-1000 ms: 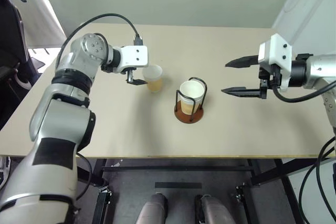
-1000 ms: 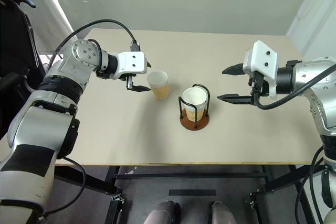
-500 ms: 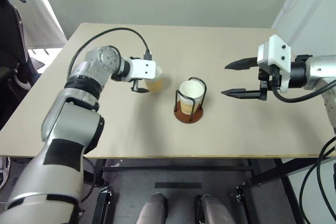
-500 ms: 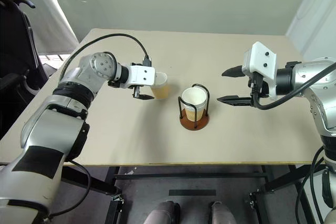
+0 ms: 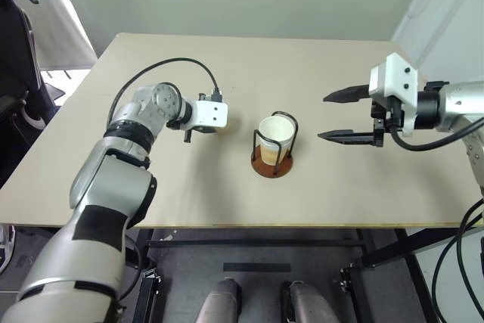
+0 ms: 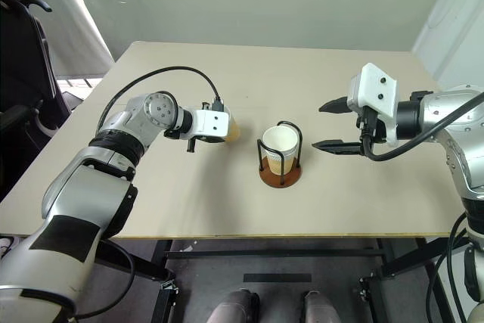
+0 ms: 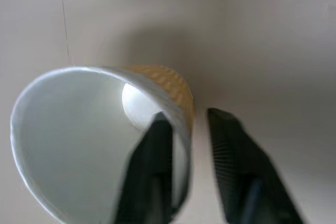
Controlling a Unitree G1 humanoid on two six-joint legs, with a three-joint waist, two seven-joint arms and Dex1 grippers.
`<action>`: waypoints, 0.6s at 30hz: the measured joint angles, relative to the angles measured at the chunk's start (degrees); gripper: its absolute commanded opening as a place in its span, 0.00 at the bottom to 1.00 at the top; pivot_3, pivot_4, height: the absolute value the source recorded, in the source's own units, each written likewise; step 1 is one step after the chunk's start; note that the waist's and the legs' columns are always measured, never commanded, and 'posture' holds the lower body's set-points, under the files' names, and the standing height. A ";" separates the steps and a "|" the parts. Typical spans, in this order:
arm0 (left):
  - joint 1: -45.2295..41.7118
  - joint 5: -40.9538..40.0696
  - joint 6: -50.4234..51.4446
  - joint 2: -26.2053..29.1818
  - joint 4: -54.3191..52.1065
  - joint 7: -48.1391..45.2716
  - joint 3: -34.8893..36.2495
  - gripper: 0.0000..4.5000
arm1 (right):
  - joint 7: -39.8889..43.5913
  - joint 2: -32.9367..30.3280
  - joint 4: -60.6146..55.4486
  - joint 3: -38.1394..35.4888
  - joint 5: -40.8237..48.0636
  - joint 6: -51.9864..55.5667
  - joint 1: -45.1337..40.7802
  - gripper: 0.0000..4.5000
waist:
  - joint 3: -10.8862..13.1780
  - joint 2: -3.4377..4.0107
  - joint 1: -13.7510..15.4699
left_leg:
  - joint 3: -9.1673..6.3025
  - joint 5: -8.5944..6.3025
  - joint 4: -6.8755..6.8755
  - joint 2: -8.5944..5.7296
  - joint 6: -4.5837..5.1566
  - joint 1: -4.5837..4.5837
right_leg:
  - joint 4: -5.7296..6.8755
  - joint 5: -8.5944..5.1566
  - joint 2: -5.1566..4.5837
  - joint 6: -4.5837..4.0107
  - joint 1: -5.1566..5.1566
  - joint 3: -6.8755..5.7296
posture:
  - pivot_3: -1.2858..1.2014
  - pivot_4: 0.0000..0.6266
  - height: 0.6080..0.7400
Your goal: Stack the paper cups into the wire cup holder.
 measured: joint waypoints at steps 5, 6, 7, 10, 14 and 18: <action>-0.57 -0.67 -1.22 -0.06 -0.01 -1.74 0.86 0.01 | -0.10 -0.13 -0.34 -0.14 0.35 0.58 0.88 0.80 | 0.00 0.00 0.04 | -0.01 0.00 0.02 0.01 0.00 -0.01 | 0.00 0.00 -0.02 0.00 0.01 0.01 | 0.52 0.24 1.00; -0.92 -1.40 -1.27 -0.13 -0.01 -2.87 1.53 0.01 | -0.10 -0.23 -0.34 -0.15 0.38 0.71 1.05 0.80 | 0.00 0.00 0.06 | -0.02 0.00 0.03 0.00 0.00 -0.03 | 0.00 0.00 -0.02 0.00 0.00 0.01 | 0.52 0.24 1.00; -1.49 -2.52 -1.26 -0.31 -0.01 -4.42 2.58 0.01 | -0.06 -0.54 -0.37 -0.15 0.41 0.85 1.11 0.80 | 0.00 0.00 0.10 | -0.05 0.00 0.05 0.01 0.00 -0.05 | 0.00 0.00 -0.04 0.01 0.00 0.01 | 0.52 0.24 1.00; -4.25 -5.70 -0.96 -0.69 -0.22 -8.89 5.44 0.01 | 0.31 -1.75 -0.52 -0.21 0.57 1.54 1.14 0.80 | 0.00 0.00 0.17 | -0.05 -0.01 0.03 0.00 0.02 -0.06 | -0.04 0.00 -0.05 0.01 0.01 0.03 | 0.52 0.24 1.00; -9.27 -12.46 2.14 -2.55 -1.73 -17.81 11.12 0.01 | 1.57 -4.27 -0.56 -0.36 1.07 2.23 1.25 0.80 | 0.00 -0.03 0.37 | 0.00 -0.04 0.01 -0.02 0.07 -0.13 | -0.08 -0.02 -0.03 0.00 0.00 -0.01 | 0.52 0.24 1.00; -12.99 -18.94 7.49 -3.64 -5.30 -26.21 15.69 0.01 | 1.85 -4.60 -1.02 -0.44 1.67 2.67 1.25 0.80 | 0.00 -0.02 0.04 | 0.11 -0.09 -0.03 0.04 0.13 -0.07 | -0.09 -0.05 -0.05 0.06 0.00 0.12 | 0.52 0.24 1.00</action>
